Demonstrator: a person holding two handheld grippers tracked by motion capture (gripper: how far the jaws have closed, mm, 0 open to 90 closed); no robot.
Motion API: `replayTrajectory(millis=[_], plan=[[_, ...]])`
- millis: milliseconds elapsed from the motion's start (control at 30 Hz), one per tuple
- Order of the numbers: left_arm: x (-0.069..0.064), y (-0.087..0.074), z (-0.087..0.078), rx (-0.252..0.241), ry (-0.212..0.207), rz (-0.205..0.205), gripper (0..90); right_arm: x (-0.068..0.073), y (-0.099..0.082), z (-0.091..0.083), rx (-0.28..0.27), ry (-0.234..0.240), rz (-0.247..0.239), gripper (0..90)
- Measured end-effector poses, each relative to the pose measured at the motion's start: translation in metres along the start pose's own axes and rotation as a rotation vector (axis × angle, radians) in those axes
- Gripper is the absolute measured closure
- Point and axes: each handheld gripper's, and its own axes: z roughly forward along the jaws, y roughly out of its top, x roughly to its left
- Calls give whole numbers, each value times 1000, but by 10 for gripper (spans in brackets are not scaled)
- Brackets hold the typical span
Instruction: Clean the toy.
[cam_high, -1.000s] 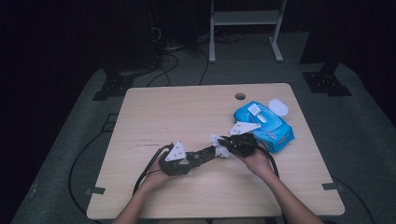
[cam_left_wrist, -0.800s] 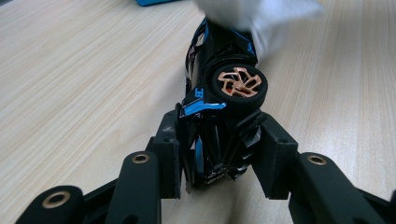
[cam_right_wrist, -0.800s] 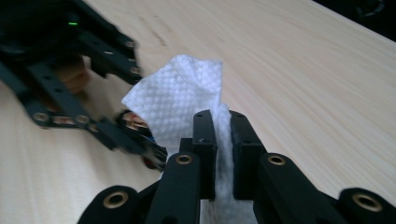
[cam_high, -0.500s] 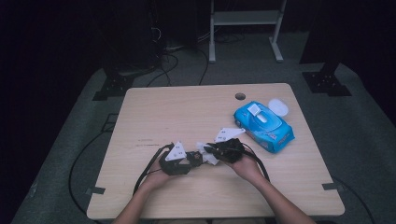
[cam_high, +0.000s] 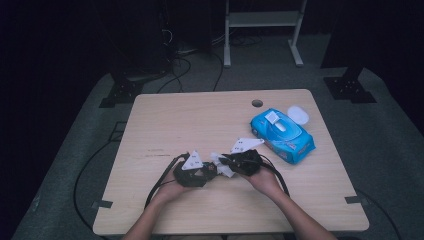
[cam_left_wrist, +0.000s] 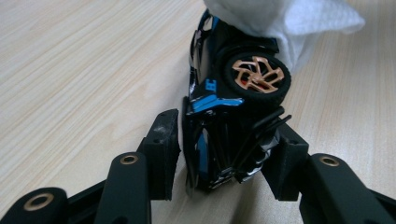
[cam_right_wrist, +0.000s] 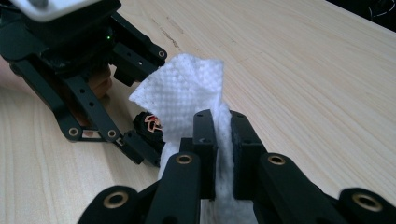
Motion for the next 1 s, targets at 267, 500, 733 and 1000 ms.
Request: replayTrajectory(millis=[267,500,733,1000], plan=[[-1,0,3,8,-1,-3,563,0,0,0,-1,4,6,825],[-3,1,1,2,17,13,582,0,-1,-2,-5,5,2,825],[-4,4,-8,-75,33,-3,582,-1,0,-6,-41,-4,11,824],[-7,10,-18,-142,52,6,581,-4,2,-14,-72,-11,23,825]])
